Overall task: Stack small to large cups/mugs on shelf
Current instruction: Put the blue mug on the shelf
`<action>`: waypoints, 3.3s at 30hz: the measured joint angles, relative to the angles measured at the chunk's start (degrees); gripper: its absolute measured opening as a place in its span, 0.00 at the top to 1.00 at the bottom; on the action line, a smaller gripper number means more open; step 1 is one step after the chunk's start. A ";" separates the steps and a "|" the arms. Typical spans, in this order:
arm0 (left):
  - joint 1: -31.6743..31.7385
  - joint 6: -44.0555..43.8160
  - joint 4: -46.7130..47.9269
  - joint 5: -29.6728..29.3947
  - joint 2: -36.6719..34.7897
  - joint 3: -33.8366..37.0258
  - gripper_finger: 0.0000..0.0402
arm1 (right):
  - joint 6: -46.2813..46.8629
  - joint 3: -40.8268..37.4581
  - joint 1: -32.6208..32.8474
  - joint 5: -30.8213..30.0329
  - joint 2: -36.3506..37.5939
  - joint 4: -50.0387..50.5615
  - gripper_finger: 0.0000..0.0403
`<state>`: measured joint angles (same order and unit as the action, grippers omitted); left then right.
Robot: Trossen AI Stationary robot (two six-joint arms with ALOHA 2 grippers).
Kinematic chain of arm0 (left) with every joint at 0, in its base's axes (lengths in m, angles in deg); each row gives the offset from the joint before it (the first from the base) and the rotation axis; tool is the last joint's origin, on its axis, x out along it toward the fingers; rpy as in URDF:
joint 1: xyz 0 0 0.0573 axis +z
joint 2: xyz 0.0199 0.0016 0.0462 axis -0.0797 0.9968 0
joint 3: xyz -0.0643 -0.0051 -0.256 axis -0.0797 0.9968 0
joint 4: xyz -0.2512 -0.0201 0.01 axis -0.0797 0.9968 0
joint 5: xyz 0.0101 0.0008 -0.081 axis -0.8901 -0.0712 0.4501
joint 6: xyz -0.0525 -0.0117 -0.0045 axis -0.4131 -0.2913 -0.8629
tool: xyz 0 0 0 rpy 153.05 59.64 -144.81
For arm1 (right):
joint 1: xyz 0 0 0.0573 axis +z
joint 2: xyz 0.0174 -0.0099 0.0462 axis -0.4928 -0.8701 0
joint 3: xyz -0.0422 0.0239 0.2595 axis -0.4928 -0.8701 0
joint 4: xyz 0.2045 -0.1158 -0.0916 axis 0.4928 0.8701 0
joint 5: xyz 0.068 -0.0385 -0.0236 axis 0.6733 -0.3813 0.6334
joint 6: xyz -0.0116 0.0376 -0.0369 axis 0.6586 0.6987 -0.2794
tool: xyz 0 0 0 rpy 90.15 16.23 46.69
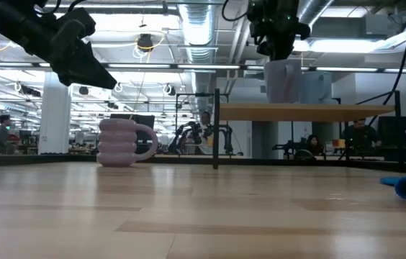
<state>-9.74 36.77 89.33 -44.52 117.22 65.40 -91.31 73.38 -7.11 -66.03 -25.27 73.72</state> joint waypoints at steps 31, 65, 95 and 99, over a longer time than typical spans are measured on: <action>0.02 -0.58 2.55 -1.53 -0.02 0.00 0.74 | -0.69 0.07 -1.65 -0.03 -2.52 -4.81 0.88; 0.00 -0.58 2.54 -1.49 -0.02 0.00 0.74 | -0.01 0.00 -1.52 -0.20 -2.59 -6.30 0.86; 0.00 -0.58 2.57 -1.46 -0.02 0.00 0.74 | 0.37 0.00 -1.47 -2.59 -2.59 -7.77 0.75; 0.00 -0.58 2.57 -1.46 -0.02 0.00 0.74 | 0.38 0.00 -1.49 -5.65 -2.59 -7.93 0.75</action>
<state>-9.74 36.18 91.90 -45.99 117.19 65.40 -90.92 73.38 -8.60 -71.68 -27.86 65.79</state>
